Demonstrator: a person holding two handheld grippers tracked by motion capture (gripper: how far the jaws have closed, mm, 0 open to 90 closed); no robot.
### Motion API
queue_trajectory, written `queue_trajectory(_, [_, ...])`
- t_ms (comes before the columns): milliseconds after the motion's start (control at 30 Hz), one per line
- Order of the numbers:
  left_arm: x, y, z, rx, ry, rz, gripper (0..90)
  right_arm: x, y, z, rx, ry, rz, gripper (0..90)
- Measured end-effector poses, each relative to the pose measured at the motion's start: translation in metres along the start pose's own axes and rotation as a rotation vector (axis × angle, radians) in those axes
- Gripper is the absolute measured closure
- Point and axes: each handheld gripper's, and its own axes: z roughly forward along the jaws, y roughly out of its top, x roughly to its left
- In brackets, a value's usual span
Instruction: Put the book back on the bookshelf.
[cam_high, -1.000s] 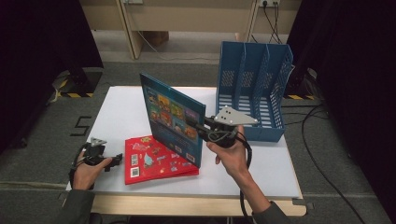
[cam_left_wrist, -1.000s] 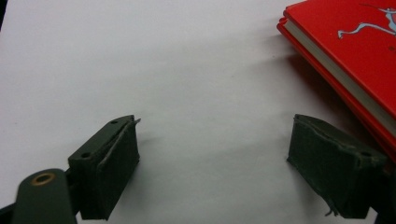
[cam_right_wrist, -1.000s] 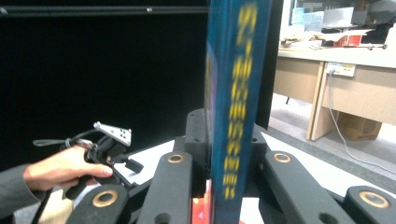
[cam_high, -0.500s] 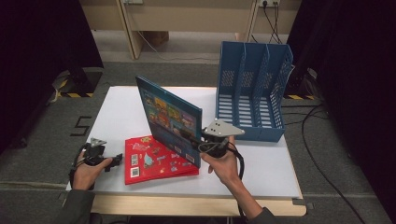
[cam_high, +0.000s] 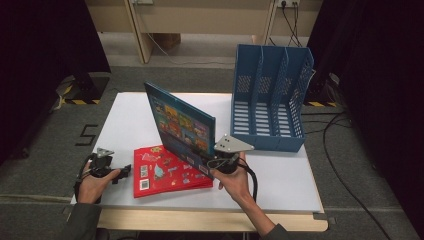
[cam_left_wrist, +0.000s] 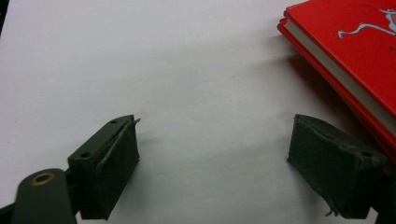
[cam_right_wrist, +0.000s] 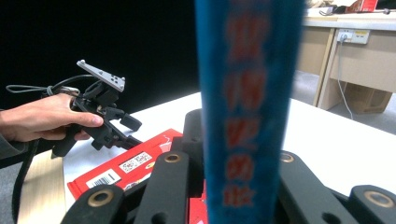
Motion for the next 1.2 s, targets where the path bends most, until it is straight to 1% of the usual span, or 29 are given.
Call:
queue_trajectory(67, [0.0,0.0,0.0,0.001,0.001,0.0,14.6,0.0,-0.002,0.001,-0.001,0.001,-0.007,76.7])
queue_trajectory(133, [0.0,0.0,0.0,0.0,0.0,0.0,14.6,-0.001,-0.004,0.002,-0.004,0.006,0.006,76.6])
queue_trajectory(200, [0.0,0.0,0.0,-0.004,0.001,-0.002,14.7,-0.001,-0.007,0.004,0.006,-0.003,-0.002,76.7])
queue_trajectory(267, [0.0,0.0,0.0,-0.001,0.002,-0.001,14.6,-0.001,-0.008,0.005,0.013,-0.002,0.003,76.7])
queue_trajectory(300, [0.0,0.0,0.0,-0.004,0.001,-0.001,14.6,-0.002,-0.011,0.007,0.009,-0.001,0.021,76.9])
queue_trajectory(367, [0.0,0.0,0.0,-0.005,0.001,-0.001,14.6,-0.002,-0.012,0.008,0.004,-0.001,0.013,76.8])
queue_trajectory(400, [0.0,0.0,0.0,-0.005,0.001,-0.002,14.6,-0.002,-0.013,0.009,0.01,0.006,-0.003,76.9])
queue_trajectory(433, [0.0,0.0,0.0,-0.004,0.001,-0.001,14.6,-0.002,-0.013,0.009,0.01,0.006,-0.003,76.9])
queue_trajectory(467, [0.0,0.0,0.0,0.001,0.001,-0.001,14.6,-0.002,-0.014,0.011,0.001,0.005,0.015,76.9])
queue_trajectory(600, [0.0,0.0,0.0,-0.005,0.002,-0.004,14.6,-0.002,-0.014,0.012,-0.006,0.011,0.01,76.6])
queue_trajectory(700, [0.0,0.0,0.0,-0.004,0.002,-0.004,14.6,-0.002,-0.015,0.012,-0.009,0.0,0.017,76.9])
queue_trajectory(767, [0.0,0.0,0.0,-0.004,0.002,-0.004,14.6,-0.003,-0.015,0.012,-0.016,0.0,0.004,78.0])
queue_trajectory(800, [0.0,0.0,0.0,-0.004,0.002,-0.004,14.6,-0.003,-0.015,0.013,-0.028,-0.001,0.004,78.8])
queue_trajectory(833, [0.0,0.0,0.0,-0.003,0.002,-0.004,14.6,-0.002,-0.016,0.013,-0.033,-0.01,-0.002,79.5])
queue_trajectory(867, [0.0,0.0,0.0,-0.004,0.001,-0.004,14.6,-0.002,-0.015,0.013,-0.038,-0.018,-0.022,80.1])
queue_trajectory(1000, [0.0,0.0,0.0,-0.004,0.001,-0.005,14.6,-0.003,-0.014,0.014,-0.04,-0.017,-0.037,81.0])
queue_trajectory(1033, [0.0,0.0,0.0,-0.004,0.0,-0.005,14.6,-0.002,-0.012,0.014,-0.031,-0.012,-0.038,81.4])
queue_trajectory(1067, [0.0,0.0,0.0,-0.005,0.0,-0.005,14.6,-0.003,-0.011,0.014,-0.031,-0.016,-0.051,81.5])
queue_trajectory(1133, [0.0,0.0,0.0,-0.004,0.0,-0.005,14.6,-0.005,-0.01,0.015,-0.034,-0.009,-0.041,81.6])
queue_trajectory(1200, [0.0,0.0,0.0,-0.002,0.0,-0.002,14.6,-0.005,-0.009,0.015,-0.034,-0.012,-0.04,81.7])
